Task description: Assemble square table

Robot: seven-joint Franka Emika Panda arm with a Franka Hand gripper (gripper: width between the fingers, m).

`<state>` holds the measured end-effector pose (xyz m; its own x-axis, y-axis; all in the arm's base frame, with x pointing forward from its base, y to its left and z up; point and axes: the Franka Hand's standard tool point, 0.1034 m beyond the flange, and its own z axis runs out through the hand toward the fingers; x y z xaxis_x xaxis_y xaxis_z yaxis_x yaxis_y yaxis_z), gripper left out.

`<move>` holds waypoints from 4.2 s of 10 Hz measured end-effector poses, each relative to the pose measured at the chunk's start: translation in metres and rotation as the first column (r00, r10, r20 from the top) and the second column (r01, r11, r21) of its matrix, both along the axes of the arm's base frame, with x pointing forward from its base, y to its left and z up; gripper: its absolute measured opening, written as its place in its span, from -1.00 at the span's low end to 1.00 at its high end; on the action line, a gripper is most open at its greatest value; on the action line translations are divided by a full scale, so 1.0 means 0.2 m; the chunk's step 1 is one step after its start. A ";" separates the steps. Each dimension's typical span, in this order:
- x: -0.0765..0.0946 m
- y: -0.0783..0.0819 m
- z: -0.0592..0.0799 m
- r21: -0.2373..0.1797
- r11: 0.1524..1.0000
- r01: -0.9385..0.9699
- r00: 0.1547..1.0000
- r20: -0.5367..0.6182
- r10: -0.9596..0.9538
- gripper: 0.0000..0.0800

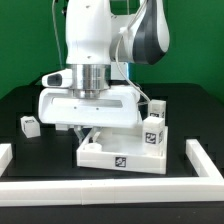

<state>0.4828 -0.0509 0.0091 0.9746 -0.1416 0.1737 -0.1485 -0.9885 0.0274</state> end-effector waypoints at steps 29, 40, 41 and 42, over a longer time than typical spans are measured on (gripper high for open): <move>0.80 0.59 0.09 -0.243 -0.121 -0.962 -0.062 -0.238 0.969 -0.79; 0.68 0.62 0.07 -0.168 -0.074 -0.983 -0.032 -0.240 0.970 0.60; 0.68 0.62 0.07 -0.168 -0.074 -0.983 -0.032 -0.240 0.970 0.60; 0.68 0.62 0.07 -0.168 -0.074 -0.983 -0.032 -0.240 0.970 0.62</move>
Offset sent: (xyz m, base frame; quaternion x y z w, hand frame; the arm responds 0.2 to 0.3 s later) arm 0.0356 0.0087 -0.0033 0.0702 -0.0380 -0.4096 0.9088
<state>0.6188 0.0728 0.0231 0.0767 0.9961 -0.0441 0.9716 -0.0648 0.2275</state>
